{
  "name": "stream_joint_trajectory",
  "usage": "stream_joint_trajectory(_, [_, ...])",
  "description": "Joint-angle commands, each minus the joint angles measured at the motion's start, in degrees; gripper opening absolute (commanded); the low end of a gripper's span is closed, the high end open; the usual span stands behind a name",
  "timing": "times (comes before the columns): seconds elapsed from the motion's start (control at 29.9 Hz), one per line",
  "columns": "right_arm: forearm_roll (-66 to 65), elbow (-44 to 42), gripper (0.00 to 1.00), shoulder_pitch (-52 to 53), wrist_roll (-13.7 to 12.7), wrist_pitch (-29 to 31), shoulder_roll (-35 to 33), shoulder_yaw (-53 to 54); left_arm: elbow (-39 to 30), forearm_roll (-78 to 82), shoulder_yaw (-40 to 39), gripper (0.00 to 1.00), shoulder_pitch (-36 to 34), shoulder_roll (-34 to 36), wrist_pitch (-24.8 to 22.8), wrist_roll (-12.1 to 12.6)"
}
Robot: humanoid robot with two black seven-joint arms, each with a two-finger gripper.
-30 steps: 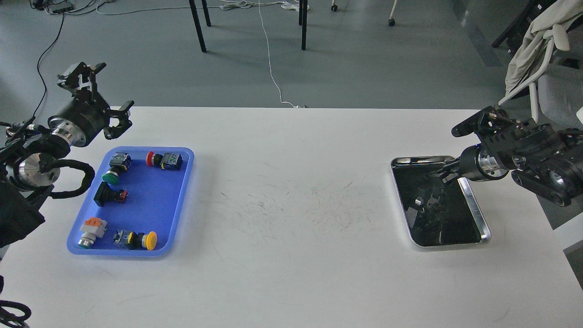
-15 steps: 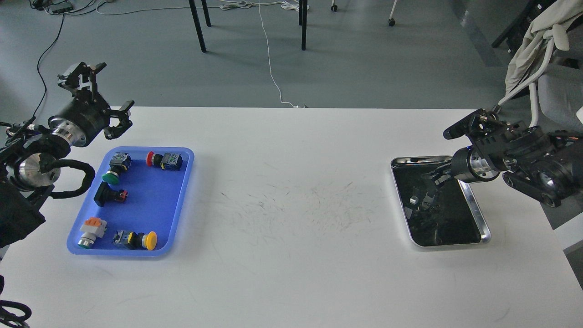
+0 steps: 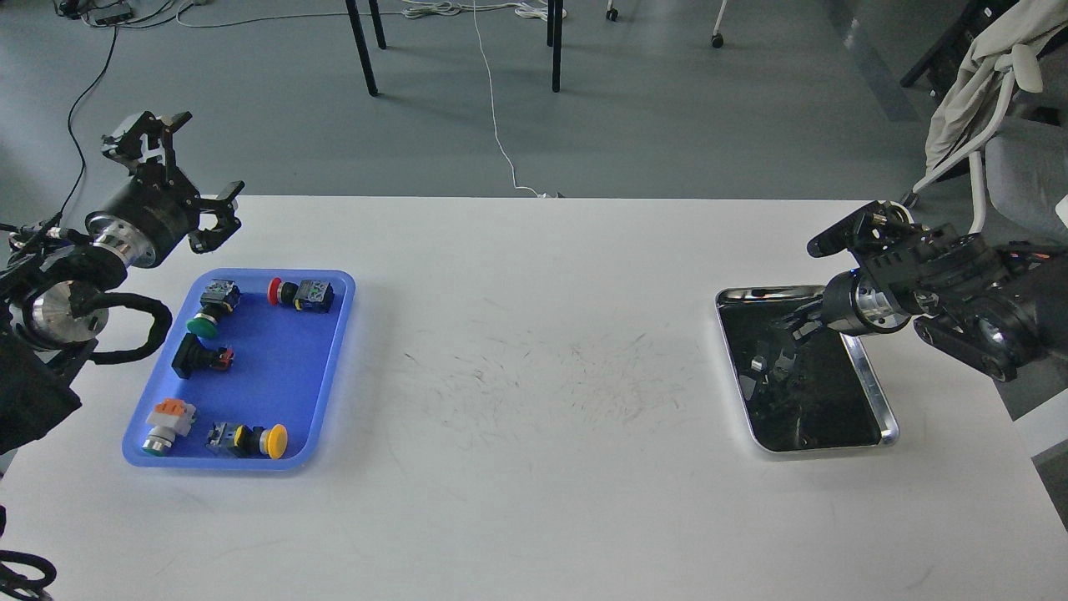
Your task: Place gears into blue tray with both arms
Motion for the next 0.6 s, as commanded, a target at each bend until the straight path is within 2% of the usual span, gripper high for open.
stream_joint_trajectory(0.0, [0.01,-0.06,0.56,-0.10,0.00,0.00,0.42,0.00,0.00,0.00,0.00,1.00,0.00,0.00,-0.10,-0.02])
stream_joint_trajectory(0.23, [0.01,0.03,0.52,-0.19,0.00,0.00,0.60,0.00,0.00,0.00,0.00,1.00,0.00,0.00,-0.10,-0.02])
stream_joint_trajectory(0.57, [0.01,0.03,0.42,-0.98,0.00,0.09,0.60,-0.08,0.00,0.00,0.00,1.00,0.00,0.00,-0.10,-0.02])
